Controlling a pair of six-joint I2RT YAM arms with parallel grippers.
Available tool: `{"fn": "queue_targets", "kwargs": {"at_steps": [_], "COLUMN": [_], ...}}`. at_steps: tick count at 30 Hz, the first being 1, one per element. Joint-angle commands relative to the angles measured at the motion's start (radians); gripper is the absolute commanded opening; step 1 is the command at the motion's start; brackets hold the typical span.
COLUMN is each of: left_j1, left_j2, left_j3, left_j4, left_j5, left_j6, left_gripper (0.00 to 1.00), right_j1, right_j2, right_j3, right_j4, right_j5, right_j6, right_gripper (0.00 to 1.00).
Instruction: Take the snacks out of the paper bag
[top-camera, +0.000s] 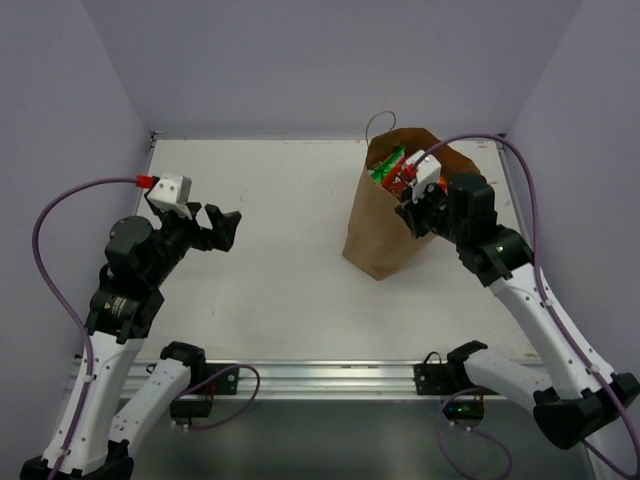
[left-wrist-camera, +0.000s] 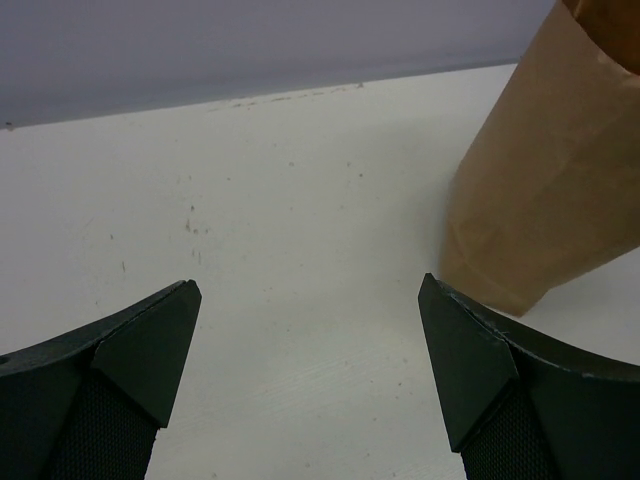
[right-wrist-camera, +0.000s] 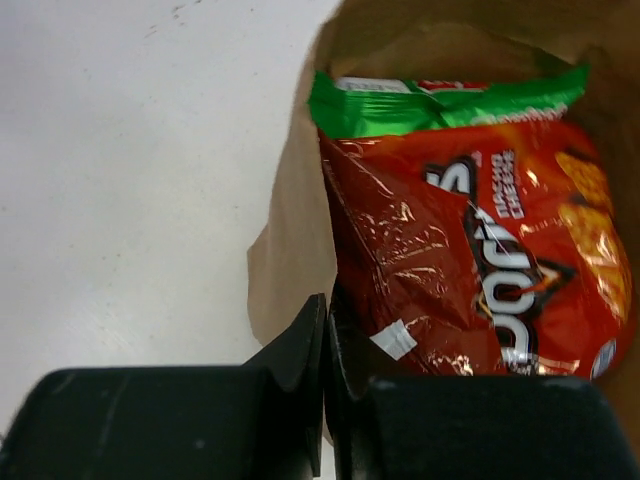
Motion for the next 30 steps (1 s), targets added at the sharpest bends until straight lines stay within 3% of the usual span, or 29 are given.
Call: {"fn": "queue_targets", "kwargs": {"at_steps": [1, 3, 7, 8, 11, 15, 22, 25, 30], "left_j1": [-0.005, -0.005, -0.005, -0.005, -0.005, -0.005, -0.005, -0.005, -0.005], "left_j2": [0.004, 0.008, 0.019, 0.024, 0.027, 0.031, 0.051, 0.06, 0.068], "left_j3": [0.054, 0.061, 0.075, 0.077, 0.086, 0.104, 0.127, 0.127, 0.127], "left_j4": [-0.011, -0.014, -0.014, -0.017, -0.028, -0.048, -0.077, -0.083, -0.094], "left_j5": [0.029, 0.037, 0.05, 0.058, 0.066, 0.061, 0.056, 0.06, 0.07], "left_j6": [-0.001, -0.007, -0.027, -0.033, -0.041, -0.036, -0.024, -0.021, -0.024], "left_gripper": [1.0, 1.0, 1.0, 1.0, 1.0, 1.0, 1.0, 1.0, 1.0], "right_j1": [0.0, -0.001, -0.001, 0.0, -0.001, -0.001, -0.003, -0.024, -0.118], "right_j2": [-0.129, -0.197, -0.212, -0.206, -0.189, -0.2, -0.226, -0.179, -0.082], "right_j3": [-0.033, -0.03, 0.059, 0.079, 0.169, 0.24, 0.189, 0.162, 0.143], "right_j4": [-0.047, -0.062, -0.094, -0.107, -0.131, -0.203, -0.275, -0.3, -0.297], "right_j5": [0.078, 0.089, 0.103, 0.12, 0.223, 0.562, 0.849, 0.82, 0.735], "right_j6": [0.109, 0.149, 0.249, 0.286, 0.402, 0.569, 0.734, 0.809, 0.921], "right_gripper": [0.04, 0.3, 0.54, 0.64, 0.78, 0.84, 0.89, 0.93, 0.86]}}
